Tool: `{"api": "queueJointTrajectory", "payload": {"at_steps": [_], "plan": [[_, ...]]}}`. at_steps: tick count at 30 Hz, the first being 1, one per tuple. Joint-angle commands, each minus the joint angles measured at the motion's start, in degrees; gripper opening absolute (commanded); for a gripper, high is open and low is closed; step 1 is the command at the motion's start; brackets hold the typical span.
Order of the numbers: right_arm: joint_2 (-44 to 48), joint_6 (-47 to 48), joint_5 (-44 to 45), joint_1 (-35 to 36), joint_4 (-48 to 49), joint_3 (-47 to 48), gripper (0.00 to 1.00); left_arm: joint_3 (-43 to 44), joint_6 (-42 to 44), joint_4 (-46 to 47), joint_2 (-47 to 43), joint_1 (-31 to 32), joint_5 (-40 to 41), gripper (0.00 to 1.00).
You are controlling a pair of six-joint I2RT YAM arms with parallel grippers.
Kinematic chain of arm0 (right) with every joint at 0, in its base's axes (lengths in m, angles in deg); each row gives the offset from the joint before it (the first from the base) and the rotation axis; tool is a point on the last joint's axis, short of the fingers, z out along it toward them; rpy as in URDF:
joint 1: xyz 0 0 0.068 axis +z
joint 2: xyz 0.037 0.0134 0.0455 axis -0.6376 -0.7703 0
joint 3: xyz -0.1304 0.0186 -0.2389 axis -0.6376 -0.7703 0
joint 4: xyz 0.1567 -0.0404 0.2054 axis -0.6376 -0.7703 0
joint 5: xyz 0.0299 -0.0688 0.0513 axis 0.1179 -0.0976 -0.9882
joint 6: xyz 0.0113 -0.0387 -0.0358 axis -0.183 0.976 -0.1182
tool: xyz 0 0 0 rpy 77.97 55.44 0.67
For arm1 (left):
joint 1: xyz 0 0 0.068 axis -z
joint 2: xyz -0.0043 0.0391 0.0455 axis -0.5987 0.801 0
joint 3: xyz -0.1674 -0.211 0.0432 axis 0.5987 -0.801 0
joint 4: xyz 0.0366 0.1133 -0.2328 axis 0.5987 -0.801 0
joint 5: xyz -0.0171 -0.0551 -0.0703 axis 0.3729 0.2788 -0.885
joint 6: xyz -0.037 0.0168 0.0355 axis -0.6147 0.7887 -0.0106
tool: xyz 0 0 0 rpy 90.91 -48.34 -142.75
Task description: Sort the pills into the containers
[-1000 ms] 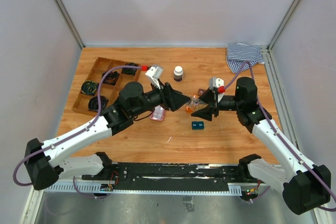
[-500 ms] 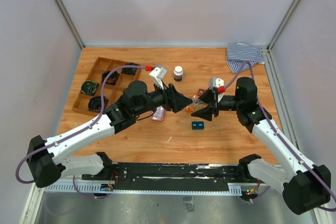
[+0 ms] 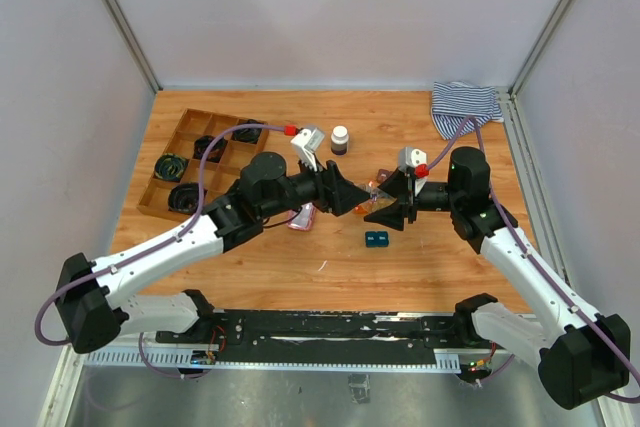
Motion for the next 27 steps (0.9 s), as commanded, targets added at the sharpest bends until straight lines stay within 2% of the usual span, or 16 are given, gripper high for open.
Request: {"api": "queueJointTrajectory", "payload": {"at_steps": [1, 10, 16, 21, 27], "plan": [[0.51, 0.48, -1.17, -0.37, 1.38, 1.31, 0.01, 1.58, 0.07, 0.92, 0.54, 0.37, -0.79, 0.67], [0.59, 0.51, -1.28, -0.34, 1.33, 1.28, 0.01, 1.94, 0.29, 0.86, 1.25, 0.37, -2.30, 0.56], [0.73, 0.53, -1.27, -0.37, 1.37, 1.28, 0.01, 2.28, 2.27, 0.54, 2.06, 0.37, -5.21, 0.33], [0.78, 0.53, -1.30, -0.36, 1.34, 1.31, 0.01, 2.04, 6.16, 1.89, 3.40, 0.36, -11.32, 0.31], [1.02, 0.45, -1.48, -0.32, 1.37, 1.26, 0.01, 2.93, 15.42, 0.67, 6.61, -1.28, -25.55, 0.29]]}}
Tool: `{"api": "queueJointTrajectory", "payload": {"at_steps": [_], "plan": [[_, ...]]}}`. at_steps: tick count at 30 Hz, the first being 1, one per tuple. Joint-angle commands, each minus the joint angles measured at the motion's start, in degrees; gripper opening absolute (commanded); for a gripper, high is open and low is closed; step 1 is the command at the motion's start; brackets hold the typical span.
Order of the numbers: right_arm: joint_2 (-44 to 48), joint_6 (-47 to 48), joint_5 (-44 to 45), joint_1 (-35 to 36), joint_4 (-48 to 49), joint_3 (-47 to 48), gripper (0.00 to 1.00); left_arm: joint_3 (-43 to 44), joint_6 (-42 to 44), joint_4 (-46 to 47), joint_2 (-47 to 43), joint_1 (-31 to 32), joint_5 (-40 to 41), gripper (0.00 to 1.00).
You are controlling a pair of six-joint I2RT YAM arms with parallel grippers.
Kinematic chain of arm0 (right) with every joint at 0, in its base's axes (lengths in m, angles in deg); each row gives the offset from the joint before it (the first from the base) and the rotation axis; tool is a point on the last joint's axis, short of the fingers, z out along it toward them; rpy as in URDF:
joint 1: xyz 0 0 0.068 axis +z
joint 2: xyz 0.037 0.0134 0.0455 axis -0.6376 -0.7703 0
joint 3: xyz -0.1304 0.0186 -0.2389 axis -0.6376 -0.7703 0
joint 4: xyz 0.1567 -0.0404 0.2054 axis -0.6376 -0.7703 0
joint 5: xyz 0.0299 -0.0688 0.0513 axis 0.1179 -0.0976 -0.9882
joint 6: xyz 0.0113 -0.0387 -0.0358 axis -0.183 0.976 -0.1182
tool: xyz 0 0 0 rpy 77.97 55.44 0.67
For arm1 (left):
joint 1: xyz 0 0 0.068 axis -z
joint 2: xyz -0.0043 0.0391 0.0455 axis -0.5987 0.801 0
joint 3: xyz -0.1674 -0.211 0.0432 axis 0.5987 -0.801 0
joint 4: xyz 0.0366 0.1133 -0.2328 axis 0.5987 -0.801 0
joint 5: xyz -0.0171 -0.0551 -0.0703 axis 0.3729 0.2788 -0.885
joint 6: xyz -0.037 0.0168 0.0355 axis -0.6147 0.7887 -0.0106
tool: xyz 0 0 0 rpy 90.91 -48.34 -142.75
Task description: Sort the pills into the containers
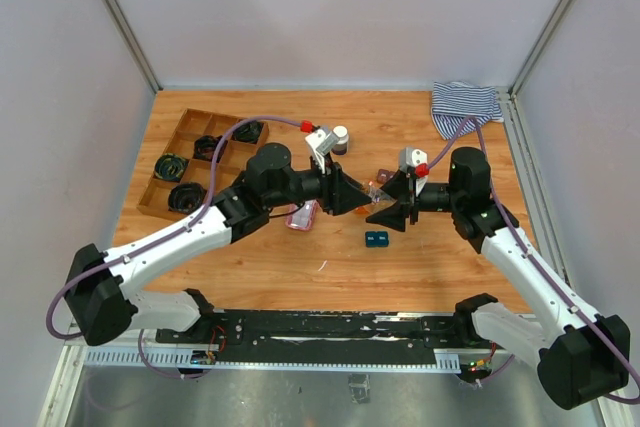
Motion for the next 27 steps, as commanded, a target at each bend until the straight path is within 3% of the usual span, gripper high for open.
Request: {"api": "queueJointTrajectory", "payload": {"at_steps": [1, 6, 12, 19, 23, 27], "plan": [[1.03, 0.44, -1.37, 0.08, 2.94, 1.27, 0.01, 1.82, 10.38, -1.93, 3.23, 0.26, -16.06, 0.29], [1.14, 0.40, -1.58, 0.07, 3.03, 1.35, 0.01, 4.29, 25.70, -9.55, 4.07, -0.47, -19.38, 0.28], [1.36, 0.31, -1.78, 0.09, 3.19, 1.29, 0.01, 4.31, 51.53, -17.93, 1.84, -0.92, -26.12, 0.27], [1.40, 0.21, -1.90, 0.07, 3.35, 1.29, 0.01, 9.05, 56.51, -20.97, 5.44, -5.01, -29.21, 0.31], [1.50, 0.20, -1.99, 0.08, 3.28, 1.28, 0.01, 12.33, 56.07, -22.50, 7.59, -5.11, -28.73, 0.46], [1.58, 0.22, -2.05, 0.07, 3.31, 1.31, 0.01, 9.47, 50.43, -15.30, 5.57, -5.07, -26.50, 0.68]]}}
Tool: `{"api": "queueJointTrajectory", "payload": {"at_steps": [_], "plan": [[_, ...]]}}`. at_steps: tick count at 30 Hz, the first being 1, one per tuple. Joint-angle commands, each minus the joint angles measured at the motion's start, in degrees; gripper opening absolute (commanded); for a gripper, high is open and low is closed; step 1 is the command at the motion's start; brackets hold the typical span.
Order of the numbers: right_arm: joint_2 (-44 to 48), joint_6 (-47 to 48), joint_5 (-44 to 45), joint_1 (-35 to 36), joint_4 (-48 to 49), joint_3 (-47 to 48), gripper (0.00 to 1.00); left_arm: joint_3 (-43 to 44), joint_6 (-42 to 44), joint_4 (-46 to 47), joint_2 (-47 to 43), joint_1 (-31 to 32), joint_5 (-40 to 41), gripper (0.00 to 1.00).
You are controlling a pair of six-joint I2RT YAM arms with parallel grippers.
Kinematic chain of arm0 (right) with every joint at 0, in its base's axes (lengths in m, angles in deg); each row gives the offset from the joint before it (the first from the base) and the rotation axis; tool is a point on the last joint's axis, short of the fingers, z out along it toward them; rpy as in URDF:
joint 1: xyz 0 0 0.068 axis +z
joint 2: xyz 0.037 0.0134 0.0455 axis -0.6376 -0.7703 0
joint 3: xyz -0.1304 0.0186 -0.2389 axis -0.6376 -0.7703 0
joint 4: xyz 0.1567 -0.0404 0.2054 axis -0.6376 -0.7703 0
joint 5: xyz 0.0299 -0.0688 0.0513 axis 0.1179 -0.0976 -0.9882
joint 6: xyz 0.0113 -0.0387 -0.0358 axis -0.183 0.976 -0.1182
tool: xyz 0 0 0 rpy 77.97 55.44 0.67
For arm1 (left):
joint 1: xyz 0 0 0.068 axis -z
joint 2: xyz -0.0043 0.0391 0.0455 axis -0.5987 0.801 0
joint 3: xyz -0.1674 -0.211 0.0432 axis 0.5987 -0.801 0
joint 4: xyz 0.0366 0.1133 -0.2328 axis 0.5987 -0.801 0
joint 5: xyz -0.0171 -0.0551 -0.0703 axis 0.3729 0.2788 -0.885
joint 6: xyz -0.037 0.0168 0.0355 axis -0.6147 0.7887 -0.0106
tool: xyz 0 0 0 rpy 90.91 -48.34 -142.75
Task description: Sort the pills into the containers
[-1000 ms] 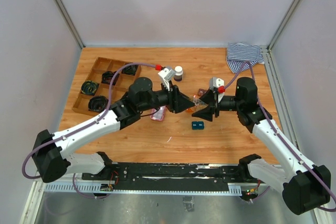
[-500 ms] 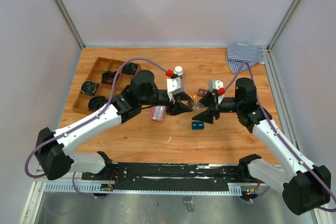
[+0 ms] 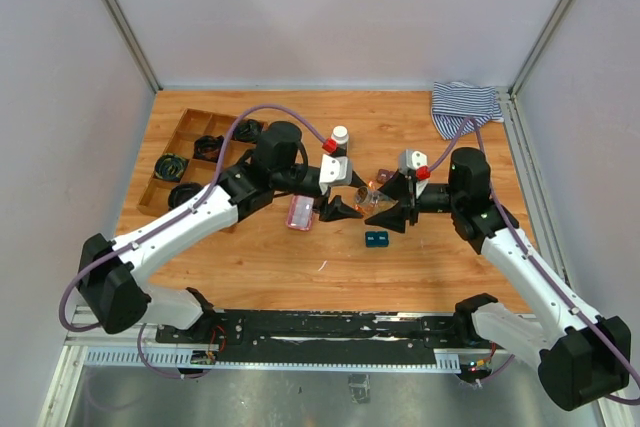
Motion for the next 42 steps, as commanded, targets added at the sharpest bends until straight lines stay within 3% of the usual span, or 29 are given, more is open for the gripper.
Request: {"api": "queueJointTrajectory", "payload": {"at_steps": [1, 4, 9, 10, 12, 16, 21, 26, 31, 42], "plan": [[1.36, -0.96, -0.43, 0.02, 3.90, 1.30, 0.01, -3.12, -3.92, 3.78, -1.95, 0.10, 1.14, 0.73], [1.36, -0.96, -0.50, 0.03, 3.88, 1.23, 0.01, -6.32, -5.25, 7.57, -6.11, 0.14, 3.30, 0.85], [1.24, -0.97, -0.50, 0.05, 3.91, 1.26, 0.01, -8.82, -8.02, 8.76, -10.55, 0.09, 5.79, 0.91], [1.26, -1.01, -0.52, 0.01, 3.90, 1.30, 0.00, -9.50, -9.51, 9.50, -11.42, 0.09, 6.91, 0.98], [1.25, -0.88, -0.43, 0.01, 3.91, 1.20, 0.01, -11.73, -14.14, 12.34, -13.60, 0.09, 9.60, 0.99], [1.17, -0.62, -0.39, 0.03, 3.73, 1.24, 0.01, -18.52, -29.54, 21.56, -19.40, 0.00, 16.16, 0.99], [0.61, -0.52, -0.31, 0.01, 3.57, 1.25, 0.01, -30.07, -55.59, 42.66, -24.95, 0.01, 18.89, 0.99], [0.48, -0.34, 0.07, 0.01, 3.53, 1.14, 0.01, -31.50, -71.68, 45.69, -23.52, 1.13, 28.68, 0.83], [0.48, -0.26, 0.07, -0.14, 3.44, 1.15, 0.01, -26.37, -66.51, 35.07, -20.77, 9.80, 45.91, 0.82], [0.65, -0.26, -0.06, -0.17, 3.33, 1.23, 0.01, -17.34, -62.57, 27.59, -13.24, 10.99, 49.74, 0.80]]}}
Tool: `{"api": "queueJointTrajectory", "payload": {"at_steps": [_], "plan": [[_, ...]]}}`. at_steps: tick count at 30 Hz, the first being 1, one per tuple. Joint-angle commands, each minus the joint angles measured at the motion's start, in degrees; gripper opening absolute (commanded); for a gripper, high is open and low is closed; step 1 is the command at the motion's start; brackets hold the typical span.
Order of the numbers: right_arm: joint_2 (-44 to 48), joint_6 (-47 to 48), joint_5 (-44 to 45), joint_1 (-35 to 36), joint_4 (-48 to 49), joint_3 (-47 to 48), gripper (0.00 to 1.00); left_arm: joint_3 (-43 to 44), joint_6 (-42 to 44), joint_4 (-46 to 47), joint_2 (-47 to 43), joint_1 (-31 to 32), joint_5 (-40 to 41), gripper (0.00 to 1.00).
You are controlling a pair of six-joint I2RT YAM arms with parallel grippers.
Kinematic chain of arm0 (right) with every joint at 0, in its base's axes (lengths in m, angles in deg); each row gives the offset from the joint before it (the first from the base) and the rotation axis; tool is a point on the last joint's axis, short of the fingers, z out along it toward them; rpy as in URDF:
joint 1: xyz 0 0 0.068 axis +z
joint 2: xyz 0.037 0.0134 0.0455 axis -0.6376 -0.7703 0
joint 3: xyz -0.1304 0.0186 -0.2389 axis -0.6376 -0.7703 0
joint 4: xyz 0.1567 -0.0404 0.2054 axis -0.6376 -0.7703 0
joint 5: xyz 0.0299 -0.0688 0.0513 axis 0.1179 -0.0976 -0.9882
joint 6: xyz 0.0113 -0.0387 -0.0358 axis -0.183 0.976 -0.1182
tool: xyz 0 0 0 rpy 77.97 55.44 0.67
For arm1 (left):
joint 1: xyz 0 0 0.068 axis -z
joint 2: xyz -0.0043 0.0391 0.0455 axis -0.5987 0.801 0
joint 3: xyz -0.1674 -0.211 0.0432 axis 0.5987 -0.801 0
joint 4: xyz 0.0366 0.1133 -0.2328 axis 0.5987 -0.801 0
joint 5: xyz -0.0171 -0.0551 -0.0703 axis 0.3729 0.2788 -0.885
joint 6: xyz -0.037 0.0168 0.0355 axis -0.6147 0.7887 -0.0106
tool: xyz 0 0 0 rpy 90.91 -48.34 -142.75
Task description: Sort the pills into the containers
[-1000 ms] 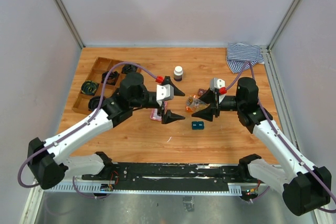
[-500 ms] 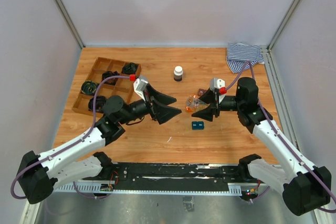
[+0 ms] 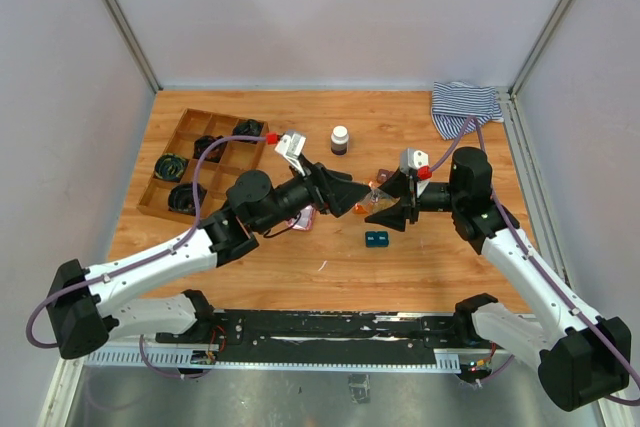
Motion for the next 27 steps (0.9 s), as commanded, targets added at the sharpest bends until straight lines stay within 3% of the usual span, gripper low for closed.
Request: {"api": "queueJointTrajectory", "payload": {"at_steps": [1, 5, 23, 27], "plan": [[0.42, 0.07, -0.02, -0.16, 1.17, 1.25, 0.01, 3.66, 2.19, -3.06, 2.53, 0.52, 2.39, 0.78], [0.35, 0.05, -0.02, -0.17, 1.15, 1.30, 0.01, 4.87, 2.34, -4.07, 3.88, 0.61, 0.27, 0.71], [0.40, -0.02, -0.02, -0.17, 1.24, 1.30, 0.00, 7.49, 2.80, -10.08, 5.50, 1.09, -2.89, 0.59], [0.44, -0.02, -0.02, -0.17, 1.24, 1.30, 0.01, 7.87, 3.00, -10.49, 5.93, 1.04, -3.40, 0.49]]}}
